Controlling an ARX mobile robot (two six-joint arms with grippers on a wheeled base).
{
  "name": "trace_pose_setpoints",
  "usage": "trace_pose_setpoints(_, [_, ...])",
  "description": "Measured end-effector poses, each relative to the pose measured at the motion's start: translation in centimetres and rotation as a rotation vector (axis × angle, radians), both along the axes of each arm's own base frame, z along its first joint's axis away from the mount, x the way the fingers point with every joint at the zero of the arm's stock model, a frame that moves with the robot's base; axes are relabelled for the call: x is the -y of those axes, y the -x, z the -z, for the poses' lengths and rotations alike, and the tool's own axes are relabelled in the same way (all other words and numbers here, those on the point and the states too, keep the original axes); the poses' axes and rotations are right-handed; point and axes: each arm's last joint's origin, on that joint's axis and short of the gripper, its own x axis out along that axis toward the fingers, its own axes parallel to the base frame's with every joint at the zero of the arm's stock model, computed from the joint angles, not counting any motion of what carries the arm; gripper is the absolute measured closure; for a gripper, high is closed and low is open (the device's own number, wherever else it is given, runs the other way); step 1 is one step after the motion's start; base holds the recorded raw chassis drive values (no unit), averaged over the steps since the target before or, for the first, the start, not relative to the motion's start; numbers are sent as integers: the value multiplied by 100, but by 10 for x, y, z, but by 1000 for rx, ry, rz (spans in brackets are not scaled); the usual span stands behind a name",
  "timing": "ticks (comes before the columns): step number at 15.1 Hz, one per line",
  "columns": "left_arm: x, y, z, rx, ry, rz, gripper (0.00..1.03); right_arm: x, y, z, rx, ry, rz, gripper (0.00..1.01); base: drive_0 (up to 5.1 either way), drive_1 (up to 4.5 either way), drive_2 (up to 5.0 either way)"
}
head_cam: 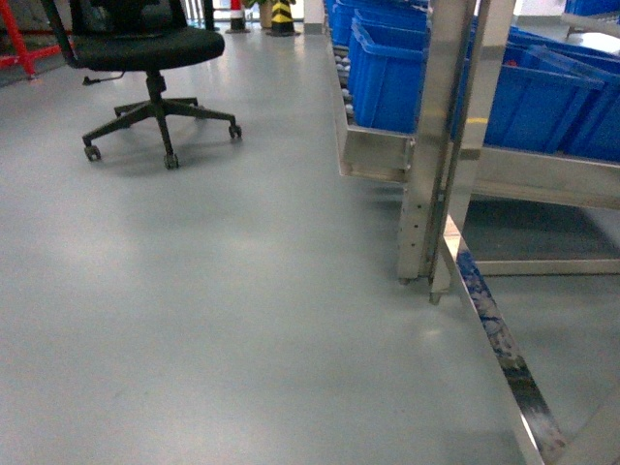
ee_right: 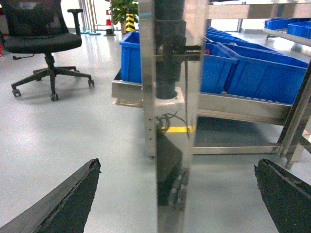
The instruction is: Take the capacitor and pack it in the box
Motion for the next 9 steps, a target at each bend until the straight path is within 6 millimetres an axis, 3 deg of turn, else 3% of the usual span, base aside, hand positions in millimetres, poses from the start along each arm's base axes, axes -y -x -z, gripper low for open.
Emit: trace_pose_setpoints(9, [0, 0, 0, 0, 0, -2, 59, 0, 0, -1, 5, 0, 0, 3, -499, 242, 242])
